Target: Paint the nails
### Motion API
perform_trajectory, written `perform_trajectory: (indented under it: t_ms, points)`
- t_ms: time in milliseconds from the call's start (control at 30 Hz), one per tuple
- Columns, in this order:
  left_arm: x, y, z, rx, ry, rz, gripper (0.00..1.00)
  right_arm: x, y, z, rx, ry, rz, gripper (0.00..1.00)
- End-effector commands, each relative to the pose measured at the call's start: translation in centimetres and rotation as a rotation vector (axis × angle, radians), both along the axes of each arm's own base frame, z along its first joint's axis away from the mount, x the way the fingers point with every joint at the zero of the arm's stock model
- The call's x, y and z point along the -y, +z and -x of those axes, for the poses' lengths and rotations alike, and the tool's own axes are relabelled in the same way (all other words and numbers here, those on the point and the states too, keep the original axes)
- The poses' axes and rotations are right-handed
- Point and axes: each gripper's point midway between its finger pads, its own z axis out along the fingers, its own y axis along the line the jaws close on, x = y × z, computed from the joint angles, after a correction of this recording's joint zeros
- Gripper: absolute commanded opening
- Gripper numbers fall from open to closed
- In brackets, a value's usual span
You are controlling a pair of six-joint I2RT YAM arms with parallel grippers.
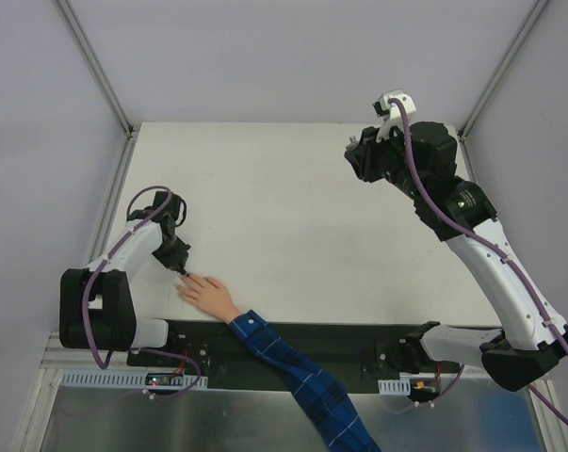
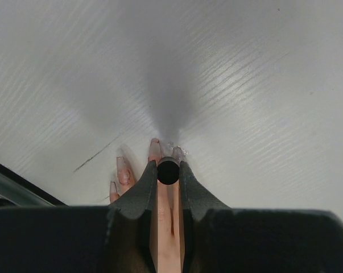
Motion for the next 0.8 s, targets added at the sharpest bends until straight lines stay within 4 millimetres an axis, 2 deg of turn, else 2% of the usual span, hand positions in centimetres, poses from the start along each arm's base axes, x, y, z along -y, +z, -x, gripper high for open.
perform_trajectory:
  t_ms: [0, 767]
  points:
    - [-0.1, 0.2, -0.9, 0.003, 0.008, 0.002, 0.0, 0.1, 2.1, 0.6, 0.048, 0.011, -0.051, 0.0]
    - [-1.0, 2.2, -2.4, 0.045, -0.004, -0.051, 0.0, 0.1, 2.2, 0.7, 0.055, 0.013, -0.049, 0.0]
